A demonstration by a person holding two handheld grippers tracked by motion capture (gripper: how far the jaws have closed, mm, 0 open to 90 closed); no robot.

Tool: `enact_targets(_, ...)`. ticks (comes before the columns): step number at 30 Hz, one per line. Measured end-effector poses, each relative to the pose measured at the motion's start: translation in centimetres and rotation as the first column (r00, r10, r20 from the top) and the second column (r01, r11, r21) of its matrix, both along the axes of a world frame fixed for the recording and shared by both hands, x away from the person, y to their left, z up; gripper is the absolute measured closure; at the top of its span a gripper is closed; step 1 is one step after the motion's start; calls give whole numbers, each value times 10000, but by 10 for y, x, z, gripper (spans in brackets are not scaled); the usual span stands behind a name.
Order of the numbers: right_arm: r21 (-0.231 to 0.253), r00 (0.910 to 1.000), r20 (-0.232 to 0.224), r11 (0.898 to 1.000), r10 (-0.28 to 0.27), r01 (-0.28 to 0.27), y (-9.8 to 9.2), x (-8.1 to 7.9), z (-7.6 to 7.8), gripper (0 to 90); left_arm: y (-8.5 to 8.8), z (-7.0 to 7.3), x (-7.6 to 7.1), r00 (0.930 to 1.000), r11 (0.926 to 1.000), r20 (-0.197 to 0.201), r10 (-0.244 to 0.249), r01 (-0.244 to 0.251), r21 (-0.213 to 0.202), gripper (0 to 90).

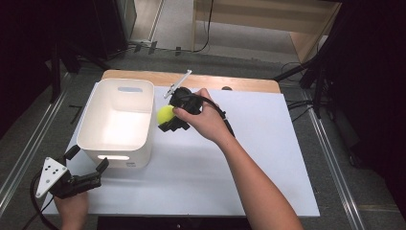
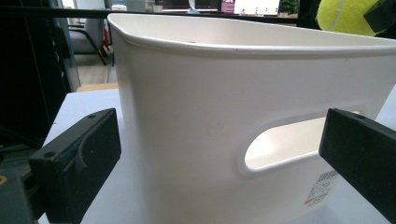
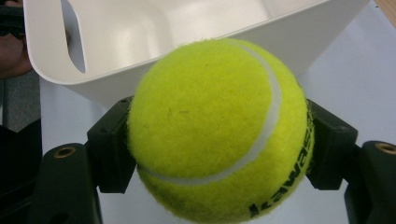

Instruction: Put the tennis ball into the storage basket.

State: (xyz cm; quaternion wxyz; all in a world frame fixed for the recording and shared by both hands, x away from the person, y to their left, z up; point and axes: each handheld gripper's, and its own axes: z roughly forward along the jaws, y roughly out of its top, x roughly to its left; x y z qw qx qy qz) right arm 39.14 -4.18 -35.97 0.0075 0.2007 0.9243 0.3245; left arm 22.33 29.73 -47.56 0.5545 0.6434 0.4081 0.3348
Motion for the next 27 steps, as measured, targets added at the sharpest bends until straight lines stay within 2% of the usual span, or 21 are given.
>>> enact_targets(27,30,9994,135,9995,317,-317,22,1,10,237,0,0,0,10000,10000,11,-20,20,-5,0)
